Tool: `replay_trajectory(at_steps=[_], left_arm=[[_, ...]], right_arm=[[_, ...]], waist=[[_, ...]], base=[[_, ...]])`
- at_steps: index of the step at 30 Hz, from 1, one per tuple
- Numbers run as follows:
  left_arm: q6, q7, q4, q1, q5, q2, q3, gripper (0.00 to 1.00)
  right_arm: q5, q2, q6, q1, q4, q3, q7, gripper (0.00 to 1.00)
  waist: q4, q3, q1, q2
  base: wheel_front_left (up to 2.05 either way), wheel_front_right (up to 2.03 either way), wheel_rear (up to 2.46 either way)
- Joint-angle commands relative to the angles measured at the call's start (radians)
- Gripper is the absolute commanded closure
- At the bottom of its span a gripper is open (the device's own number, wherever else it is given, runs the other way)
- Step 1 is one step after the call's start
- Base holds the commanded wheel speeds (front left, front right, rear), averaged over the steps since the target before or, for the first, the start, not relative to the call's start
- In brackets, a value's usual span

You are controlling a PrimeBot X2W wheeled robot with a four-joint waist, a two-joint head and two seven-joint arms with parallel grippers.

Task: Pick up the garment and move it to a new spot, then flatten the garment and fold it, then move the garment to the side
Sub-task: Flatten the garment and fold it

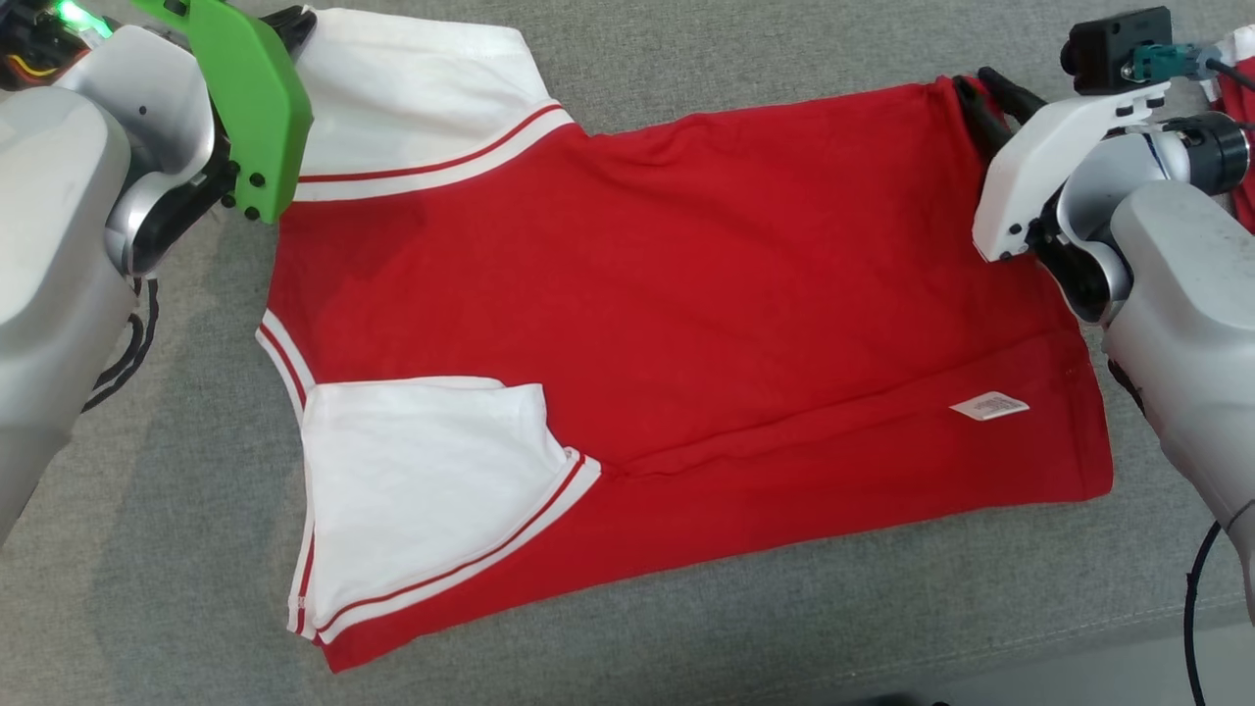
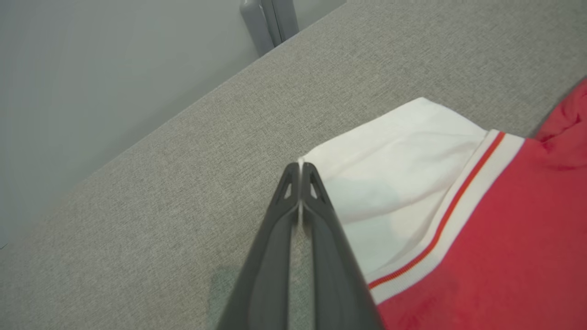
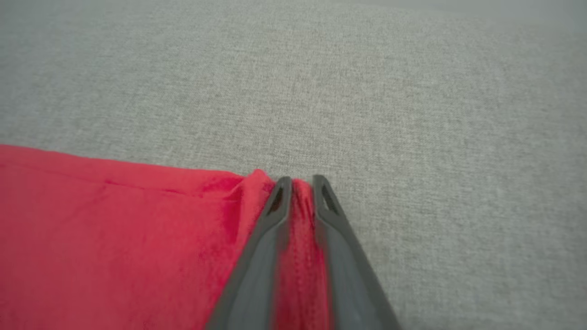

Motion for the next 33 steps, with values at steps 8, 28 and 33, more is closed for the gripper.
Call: replay_trajectory(at_steps=[8,28,33], left_arm=[[0.001,-0.024,0.009,0.012,-0.009,0.023,-0.008,1.0],[0.012,-0.344,0.085,-0.064,0.039,-0.028,0.044,1.0],[0.006,-0.363,0.072,0.018,-0.009,-0.025,0.035,1.0]], right_arm=[[-0.015,0.006,0.0,-0.036,0.032,0.073,-0.054,1.0],[0.039,-0.037,0.0,-0.101,0.076,0.029,-0.247,1.0],[0.069,-0.05,0.0,-0.032,0.057,0.035,-0.26,1.0]], waist=[[-0.016,-0.02,0.0,0.0],[-0.012,-0.044,0.0,0.0],[0.003,-0.084,0.0,0.0]], base=[[0.0,0.0,0.0],[0.0,0.0,0.0],[0.0,0.0,0.0]])
